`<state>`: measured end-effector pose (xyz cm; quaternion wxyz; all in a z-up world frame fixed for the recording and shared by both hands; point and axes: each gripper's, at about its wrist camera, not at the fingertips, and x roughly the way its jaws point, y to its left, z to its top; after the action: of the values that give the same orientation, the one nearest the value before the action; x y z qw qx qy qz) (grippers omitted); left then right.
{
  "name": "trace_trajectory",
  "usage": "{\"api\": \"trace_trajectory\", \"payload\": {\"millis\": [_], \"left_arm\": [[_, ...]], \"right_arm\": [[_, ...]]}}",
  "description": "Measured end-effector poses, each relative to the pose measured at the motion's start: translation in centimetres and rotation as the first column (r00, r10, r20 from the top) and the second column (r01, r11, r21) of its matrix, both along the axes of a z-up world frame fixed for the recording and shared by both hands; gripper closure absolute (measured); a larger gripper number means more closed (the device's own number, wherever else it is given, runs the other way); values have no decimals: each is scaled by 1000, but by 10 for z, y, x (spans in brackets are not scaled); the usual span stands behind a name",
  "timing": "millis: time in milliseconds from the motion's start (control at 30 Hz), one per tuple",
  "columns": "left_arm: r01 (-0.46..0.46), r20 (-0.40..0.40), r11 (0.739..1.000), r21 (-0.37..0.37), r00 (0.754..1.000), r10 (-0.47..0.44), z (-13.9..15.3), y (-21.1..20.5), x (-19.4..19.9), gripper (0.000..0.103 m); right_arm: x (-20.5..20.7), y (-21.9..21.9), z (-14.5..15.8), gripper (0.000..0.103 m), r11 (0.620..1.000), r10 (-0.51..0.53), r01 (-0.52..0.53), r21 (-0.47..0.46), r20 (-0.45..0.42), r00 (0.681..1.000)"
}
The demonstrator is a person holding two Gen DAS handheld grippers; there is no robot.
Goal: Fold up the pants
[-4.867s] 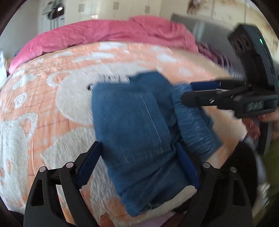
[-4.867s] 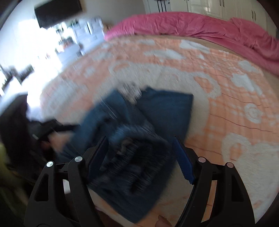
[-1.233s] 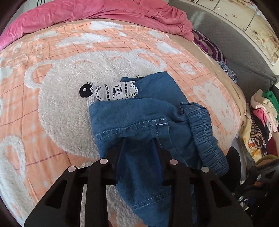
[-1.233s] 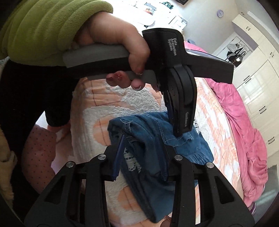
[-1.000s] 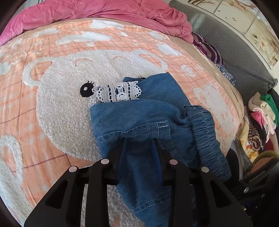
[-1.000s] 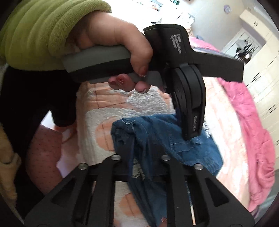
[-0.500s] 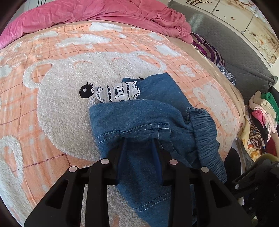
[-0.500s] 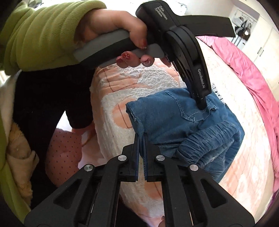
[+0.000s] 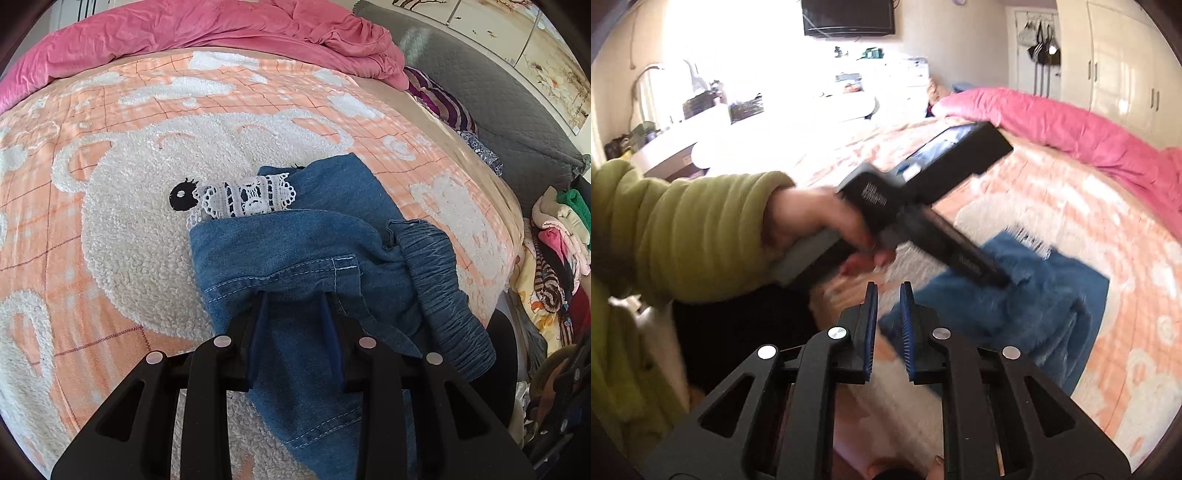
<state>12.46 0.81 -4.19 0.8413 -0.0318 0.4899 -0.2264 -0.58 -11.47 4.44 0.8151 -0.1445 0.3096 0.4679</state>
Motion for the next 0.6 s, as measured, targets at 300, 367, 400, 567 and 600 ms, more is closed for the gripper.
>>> {"api": "trace_trajectory", "payload": {"millis": [300, 367, 400, 567, 600], "left_arm": [[0, 20, 1000, 26, 1000, -1, 2, -4, -5, 74], [2, 27, 999, 35, 1000, -3, 3, -6, -6, 74], [2, 29, 999, 38, 1000, -3, 3, -6, -6, 74], [-3, 34, 999, 32, 999, 2, 3, -5, -8, 74], [-4, 34, 1000, 30, 999, 3, 3, -5, -8, 74]], "right_arm": [[10, 24, -46, 95, 979, -137, 127, -157, -56, 989], [9, 19, -54, 95, 975, -162, 147, -167, -81, 983], [9, 17, -57, 95, 974, -176, 159, -160, -96, 980], [7, 11, -64, 95, 972, -211, 193, -137, -136, 968], [7, 11, -66, 95, 971, -214, 195, -142, -134, 968]]}}
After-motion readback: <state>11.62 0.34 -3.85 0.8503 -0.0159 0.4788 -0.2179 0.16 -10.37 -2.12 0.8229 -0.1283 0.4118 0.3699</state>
